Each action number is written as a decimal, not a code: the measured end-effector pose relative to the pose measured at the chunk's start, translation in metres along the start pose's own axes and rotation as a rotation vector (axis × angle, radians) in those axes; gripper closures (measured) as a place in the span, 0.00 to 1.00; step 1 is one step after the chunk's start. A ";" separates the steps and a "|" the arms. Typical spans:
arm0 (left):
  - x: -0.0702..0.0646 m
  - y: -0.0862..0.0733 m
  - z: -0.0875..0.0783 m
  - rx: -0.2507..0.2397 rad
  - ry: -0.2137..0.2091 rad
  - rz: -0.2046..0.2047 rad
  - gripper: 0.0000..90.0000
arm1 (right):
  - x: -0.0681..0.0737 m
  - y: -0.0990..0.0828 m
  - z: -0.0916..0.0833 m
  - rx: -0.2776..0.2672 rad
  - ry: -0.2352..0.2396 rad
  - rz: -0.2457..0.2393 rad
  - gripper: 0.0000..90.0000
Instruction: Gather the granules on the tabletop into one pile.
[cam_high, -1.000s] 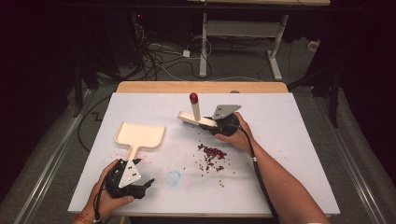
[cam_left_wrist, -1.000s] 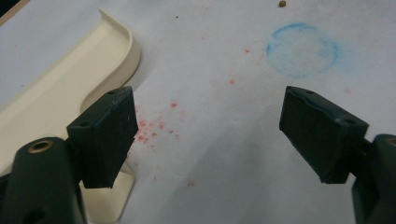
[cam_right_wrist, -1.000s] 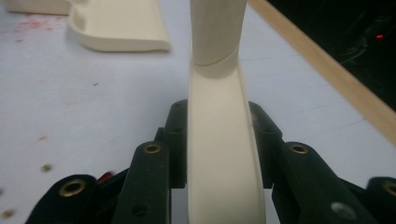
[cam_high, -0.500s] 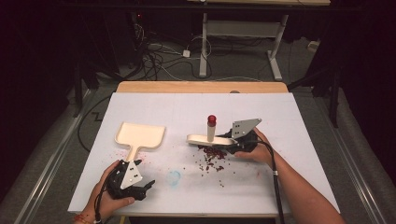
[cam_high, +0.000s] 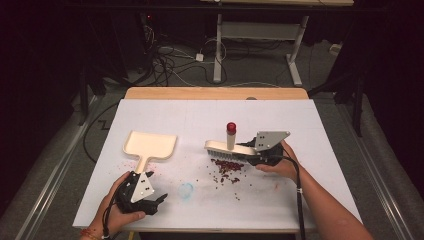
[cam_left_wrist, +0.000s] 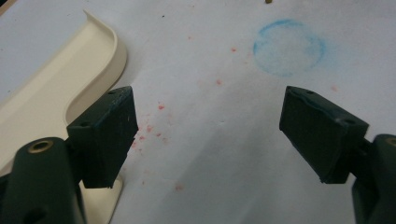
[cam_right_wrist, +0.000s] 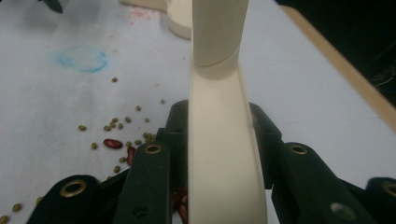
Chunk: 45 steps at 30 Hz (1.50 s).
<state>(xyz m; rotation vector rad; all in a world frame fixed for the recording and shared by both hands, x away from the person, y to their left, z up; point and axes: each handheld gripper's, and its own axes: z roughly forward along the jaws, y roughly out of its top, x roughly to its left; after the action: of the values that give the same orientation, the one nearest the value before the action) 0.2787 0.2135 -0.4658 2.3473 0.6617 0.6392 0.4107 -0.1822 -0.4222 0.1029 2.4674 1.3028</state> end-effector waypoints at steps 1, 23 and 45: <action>0.000 0.000 0.000 0.001 0.000 0.001 0.20 | 0.000 0.002 -0.002 -0.006 -0.012 0.003 0.76; 0.016 -0.008 -0.021 -0.120 0.115 -0.119 0.19 | 0.120 0.049 0.018 -0.057 0.112 0.306 0.76; 0.013 -0.005 -0.017 -0.095 0.085 -0.090 0.19 | 0.081 0.022 0.022 0.034 -0.159 0.493 0.76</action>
<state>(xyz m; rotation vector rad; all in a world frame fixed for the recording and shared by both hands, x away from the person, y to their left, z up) 0.2769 0.2319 -0.4540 2.1998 0.7543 0.7172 0.3399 -0.1342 -0.4375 0.8342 2.4094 1.3668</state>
